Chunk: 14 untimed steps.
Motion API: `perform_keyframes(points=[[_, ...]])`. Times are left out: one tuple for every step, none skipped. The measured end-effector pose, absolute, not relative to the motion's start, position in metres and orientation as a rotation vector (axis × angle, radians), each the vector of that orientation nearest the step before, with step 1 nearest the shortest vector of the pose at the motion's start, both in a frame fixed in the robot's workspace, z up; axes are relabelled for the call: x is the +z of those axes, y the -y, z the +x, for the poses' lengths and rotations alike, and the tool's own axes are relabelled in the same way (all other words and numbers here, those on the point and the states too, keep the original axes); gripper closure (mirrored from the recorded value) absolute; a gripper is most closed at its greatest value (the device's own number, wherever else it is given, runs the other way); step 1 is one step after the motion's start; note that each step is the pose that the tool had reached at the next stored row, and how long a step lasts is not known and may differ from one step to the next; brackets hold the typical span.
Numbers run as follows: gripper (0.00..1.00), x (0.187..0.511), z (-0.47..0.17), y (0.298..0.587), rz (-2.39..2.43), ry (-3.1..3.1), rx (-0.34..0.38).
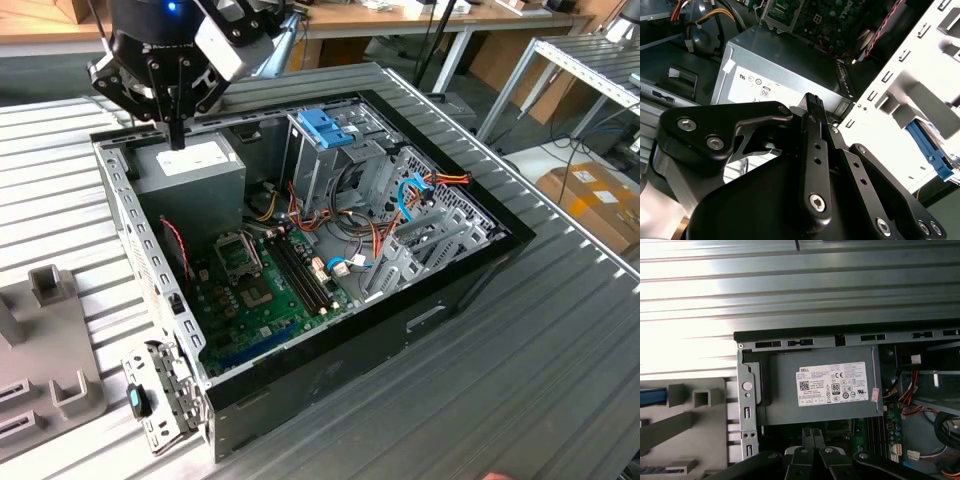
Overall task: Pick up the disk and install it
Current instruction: 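Reach for the disk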
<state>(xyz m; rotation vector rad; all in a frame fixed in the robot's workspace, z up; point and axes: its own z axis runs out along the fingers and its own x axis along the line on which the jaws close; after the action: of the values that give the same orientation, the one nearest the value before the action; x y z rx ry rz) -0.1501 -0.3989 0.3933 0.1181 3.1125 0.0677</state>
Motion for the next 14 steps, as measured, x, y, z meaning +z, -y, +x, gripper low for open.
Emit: perform_keyframes(points=[[0.89,0.393,-0.151,0.399,0.118,-3.112,0.068],[0.89,0.393,-0.152,0.399,0.118,-3.112,0.068],[0.89,0.393,-0.153,0.399,0.118,-3.112,0.068],[0.89,0.393,-0.153,0.399,0.118,-3.112,0.068],[0.89,0.393,-0.155,0.399,0.118,-3.112,0.068],[0.89,0.393,-0.156,0.399,0.118,-3.113,0.068],[0.89,0.393,-0.156,0.399,0.118,-3.113,0.068],[0.89,0.393,-0.157,0.399,0.118,-3.112,0.068],[0.89,0.393,-0.158,0.399,0.118,-3.112,0.068],[0.89,0.393,-0.159,0.399,0.118,-3.113,0.068],[0.89,0.393,-0.160,0.399,0.118,-3.112,0.068],[0.89,0.393,-0.160,0.399,0.118,-3.112,0.068],[0.89,0.393,-0.161,0.399,0.118,-3.112,0.068],[0.89,0.393,-0.162,0.399,0.118,-3.112,0.068]])
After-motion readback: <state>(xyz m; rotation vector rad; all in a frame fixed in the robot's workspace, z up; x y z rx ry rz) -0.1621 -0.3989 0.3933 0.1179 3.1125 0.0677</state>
